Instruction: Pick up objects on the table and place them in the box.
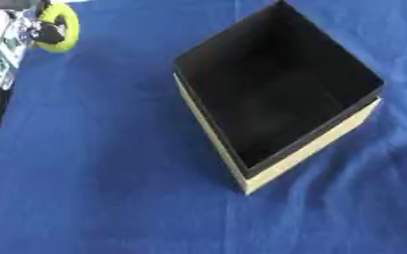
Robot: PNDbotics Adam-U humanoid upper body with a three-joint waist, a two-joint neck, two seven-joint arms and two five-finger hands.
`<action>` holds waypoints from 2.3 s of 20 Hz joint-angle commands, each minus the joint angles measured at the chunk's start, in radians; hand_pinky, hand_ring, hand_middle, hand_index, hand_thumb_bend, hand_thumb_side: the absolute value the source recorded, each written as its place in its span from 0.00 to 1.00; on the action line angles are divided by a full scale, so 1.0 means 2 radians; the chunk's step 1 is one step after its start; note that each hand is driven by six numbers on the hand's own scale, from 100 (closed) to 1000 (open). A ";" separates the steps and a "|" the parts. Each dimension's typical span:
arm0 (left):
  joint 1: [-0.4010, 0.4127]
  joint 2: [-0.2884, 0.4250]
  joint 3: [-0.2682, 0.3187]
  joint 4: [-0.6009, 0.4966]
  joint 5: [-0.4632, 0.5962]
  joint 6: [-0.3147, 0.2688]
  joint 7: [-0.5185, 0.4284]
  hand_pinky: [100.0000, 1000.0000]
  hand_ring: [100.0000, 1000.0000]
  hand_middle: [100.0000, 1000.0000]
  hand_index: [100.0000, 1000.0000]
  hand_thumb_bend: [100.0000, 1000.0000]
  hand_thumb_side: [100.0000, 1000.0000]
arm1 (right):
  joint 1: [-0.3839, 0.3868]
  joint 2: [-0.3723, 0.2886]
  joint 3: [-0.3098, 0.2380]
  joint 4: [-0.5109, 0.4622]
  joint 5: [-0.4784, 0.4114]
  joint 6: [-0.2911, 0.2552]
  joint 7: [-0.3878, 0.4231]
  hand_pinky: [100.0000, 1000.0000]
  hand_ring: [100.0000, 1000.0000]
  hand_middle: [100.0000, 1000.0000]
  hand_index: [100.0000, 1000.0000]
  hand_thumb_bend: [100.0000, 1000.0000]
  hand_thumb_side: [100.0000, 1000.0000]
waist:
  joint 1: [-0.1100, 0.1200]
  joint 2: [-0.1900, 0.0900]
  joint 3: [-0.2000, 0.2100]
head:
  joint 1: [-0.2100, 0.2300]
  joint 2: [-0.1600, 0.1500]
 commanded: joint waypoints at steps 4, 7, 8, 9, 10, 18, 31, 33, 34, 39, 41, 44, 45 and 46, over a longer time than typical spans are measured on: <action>-0.013 0.023 -0.021 -0.072 0.039 -0.028 -0.006 0.00 0.32 0.39 0.46 0.00 0.10 | 0.003 0.015 0.004 -0.008 0.005 -0.002 -0.005 0.85 0.80 0.68 0.86 0.00 0.28 | 0.000 -0.074 0.013 | -0.015 0.024; -0.017 0.017 -0.043 -0.108 0.062 -0.048 -0.007 0.00 0.32 0.39 0.46 0.00 0.10 | 0.008 0.022 0.008 -0.008 0.007 -0.004 -0.005 0.85 0.80 0.68 0.85 0.00 0.26 | 0.003 -0.090 0.014 | -0.021 0.035; -0.019 0.014 -0.051 -0.121 0.069 -0.055 -0.009 0.00 0.32 0.39 0.46 0.00 0.10 | 0.009 0.025 0.010 -0.008 0.008 -0.005 -0.005 0.85 0.80 0.68 0.85 0.00 0.26 | 0.004 -0.094 0.014 | -0.023 0.038; -0.019 0.013 -0.056 -0.133 0.077 -0.061 -0.011 0.00 0.32 0.39 0.46 0.00 0.10 | 0.009 0.027 0.012 -0.008 0.009 -0.005 -0.004 0.85 0.80 0.68 0.85 0.00 0.25 | 0.005 -0.097 0.014 | -0.024 0.041; -0.021 0.008 -0.064 -0.145 0.084 -0.067 -0.014 0.00 0.32 0.39 0.46 0.00 0.10 | 0.009 0.030 0.014 -0.008 0.009 -0.005 -0.004 0.85 0.80 0.68 0.85 0.00 0.25 | 0.006 -0.102 0.013 | -0.026 0.045; -0.031 -0.050 -0.119 -0.238 0.142 -0.104 -0.029 0.00 0.32 0.38 0.46 0.00 0.09 | 0.004 0.053 0.029 -0.008 0.014 -0.007 0.001 0.85 0.80 0.69 0.85 0.00 0.22 | 0.012 -0.123 0.009 | -0.036 0.059; -0.035 -0.103 -0.173 -0.381 0.230 -0.059 -0.108 0.00 0.33 0.38 0.46 0.02 0.06 | -0.020 0.070 0.037 -0.008 0.024 -0.006 -0.007 0.85 0.80 0.69 0.84 0.00 0.21 | 0.012 -0.122 -0.002 | -0.043 0.048; -0.035 -0.105 -0.174 -0.394 0.244 -0.046 -0.119 0.00 0.33 0.38 0.46 0.04 0.05 | -0.022 0.071 0.036 -0.008 0.025 -0.006 -0.009 0.85 0.80 0.69 0.84 0.00 0.22 | 0.012 -0.120 -0.005 | -0.053 0.042; -0.035 -0.105 -0.174 -0.399 0.251 -0.041 -0.123 0.00 0.33 0.38 0.46 0.04 0.04 | -0.023 0.071 0.036 -0.008 0.025 -0.005 -0.011 0.85 0.80 0.69 0.84 0.00 0.22 | 0.012 -0.119 -0.006 | -0.059 0.040; -0.037 -0.107 -0.176 -0.409 0.290 -0.027 -0.127 0.00 0.33 0.38 0.46 0.06 0.03 | -0.024 0.073 0.034 -0.008 0.024 -0.003 -0.016 0.85 0.80 0.69 0.84 0.00 0.24 | 0.013 -0.115 -0.010 | -0.081 0.032; -0.038 -0.109 -0.177 -0.411 0.304 -0.024 -0.128 0.00 0.33 0.38 0.46 0.07 0.03 | -0.024 0.075 0.034 -0.008 0.023 -0.003 -0.016 0.85 0.80 0.69 0.84 0.00 0.24 | 0.014 -0.115 -0.010 | -0.084 0.033; -0.038 -0.110 -0.179 -0.410 0.315 -0.020 -0.130 0.00 0.33 0.38 0.46 0.07 0.02 | -0.023 0.077 0.033 -0.008 0.023 -0.003 -0.018 0.85 0.80 0.69 0.84 0.00 0.25 | 0.016 -0.115 -0.011 | -0.087 0.037; -0.037 -0.110 -0.180 -0.409 0.317 -0.020 -0.132 0.00 0.33 0.38 0.46 0.07 0.02 | -0.023 0.078 0.033 -0.008 0.022 -0.003 -0.018 0.85 0.80 0.69 0.84 0.00 0.25 | 0.016 -0.115 -0.012 | -0.088 0.038; -0.037 -0.111 -0.182 -0.408 0.318 -0.019 -0.134 0.00 0.33 0.38 0.46 0.07 0.01 | -0.023 0.078 0.033 -0.008 0.022 -0.004 -0.018 0.85 0.80 0.69 0.84 0.00 0.25 | 0.016 -0.115 -0.012 | -0.088 0.039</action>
